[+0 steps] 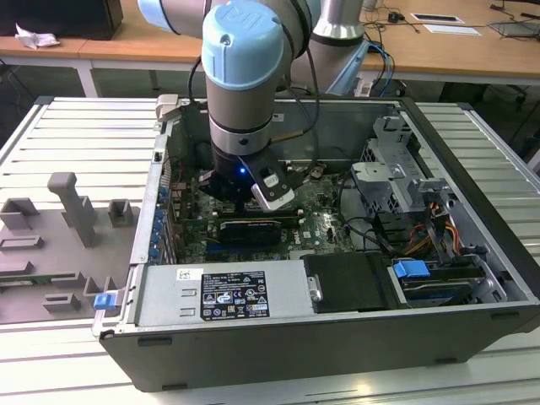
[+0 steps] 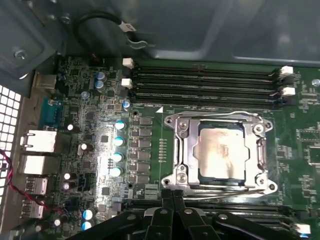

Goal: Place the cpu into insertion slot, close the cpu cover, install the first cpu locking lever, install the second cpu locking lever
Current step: 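Install the second cpu locking lever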

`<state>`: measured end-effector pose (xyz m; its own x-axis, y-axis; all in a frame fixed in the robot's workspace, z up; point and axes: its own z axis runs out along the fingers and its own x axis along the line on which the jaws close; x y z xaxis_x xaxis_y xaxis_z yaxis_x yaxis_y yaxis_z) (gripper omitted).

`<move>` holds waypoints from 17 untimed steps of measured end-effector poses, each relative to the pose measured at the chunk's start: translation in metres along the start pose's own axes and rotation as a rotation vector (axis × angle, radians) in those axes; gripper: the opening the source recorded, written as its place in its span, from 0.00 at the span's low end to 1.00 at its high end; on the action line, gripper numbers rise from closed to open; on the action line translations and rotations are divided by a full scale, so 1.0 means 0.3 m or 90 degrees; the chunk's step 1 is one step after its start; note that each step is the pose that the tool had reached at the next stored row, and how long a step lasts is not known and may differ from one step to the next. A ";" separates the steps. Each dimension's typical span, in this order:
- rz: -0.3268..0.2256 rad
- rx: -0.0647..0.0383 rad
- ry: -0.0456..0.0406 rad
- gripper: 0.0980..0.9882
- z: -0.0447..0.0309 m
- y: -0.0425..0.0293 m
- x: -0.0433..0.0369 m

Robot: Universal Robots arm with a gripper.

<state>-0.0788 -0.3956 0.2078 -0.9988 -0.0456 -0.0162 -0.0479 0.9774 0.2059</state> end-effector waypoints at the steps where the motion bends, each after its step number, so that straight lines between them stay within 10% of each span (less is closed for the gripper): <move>1: 0.000 -0.002 -0.0001 0.01 0.003 -0.001 0.001; 6: 0.000 -0.020 -0.0010 0.01 0.018 -0.003 0.003; 17: 0.000 -0.030 -0.0014 0.01 0.042 -0.006 0.005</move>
<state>-0.0800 -0.3950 0.1951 -0.9988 -0.0448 -0.0183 -0.0479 0.9667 0.2513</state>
